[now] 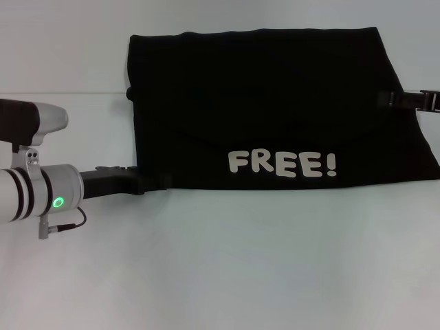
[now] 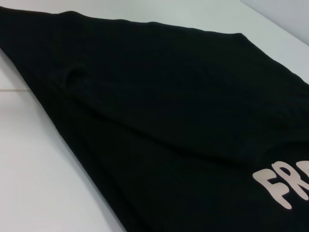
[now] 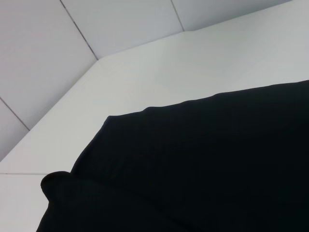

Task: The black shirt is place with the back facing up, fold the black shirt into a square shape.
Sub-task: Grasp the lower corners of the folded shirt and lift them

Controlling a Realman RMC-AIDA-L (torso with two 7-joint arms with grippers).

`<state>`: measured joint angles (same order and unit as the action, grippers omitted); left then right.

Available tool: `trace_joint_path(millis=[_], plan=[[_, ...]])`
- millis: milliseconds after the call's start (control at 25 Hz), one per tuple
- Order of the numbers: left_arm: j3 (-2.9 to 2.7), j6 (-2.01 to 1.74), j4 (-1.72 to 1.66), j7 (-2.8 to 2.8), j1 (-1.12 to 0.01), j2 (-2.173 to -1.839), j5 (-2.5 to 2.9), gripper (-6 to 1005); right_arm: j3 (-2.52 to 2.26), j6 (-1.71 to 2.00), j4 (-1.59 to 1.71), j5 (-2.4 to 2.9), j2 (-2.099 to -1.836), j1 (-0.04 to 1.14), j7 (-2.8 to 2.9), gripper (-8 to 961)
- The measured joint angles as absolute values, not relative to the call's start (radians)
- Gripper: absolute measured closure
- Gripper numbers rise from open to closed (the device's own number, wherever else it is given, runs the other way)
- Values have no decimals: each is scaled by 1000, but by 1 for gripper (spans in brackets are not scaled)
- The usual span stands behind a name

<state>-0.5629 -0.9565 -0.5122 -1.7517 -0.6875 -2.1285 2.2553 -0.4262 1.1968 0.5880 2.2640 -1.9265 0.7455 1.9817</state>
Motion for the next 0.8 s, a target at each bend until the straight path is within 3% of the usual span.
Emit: trace_joint_path(millis=[360, 800], plan=[[-578, -974, -517, -1752, -689, -2129, 2259, 146, -426, 1190, 591, 2264, -1927, 745, 1982, 114], [-580, -966, -521, -1774, -696, -2128, 2298, 347, -424, 1188, 592, 2264, -1927, 740, 1984, 114]])
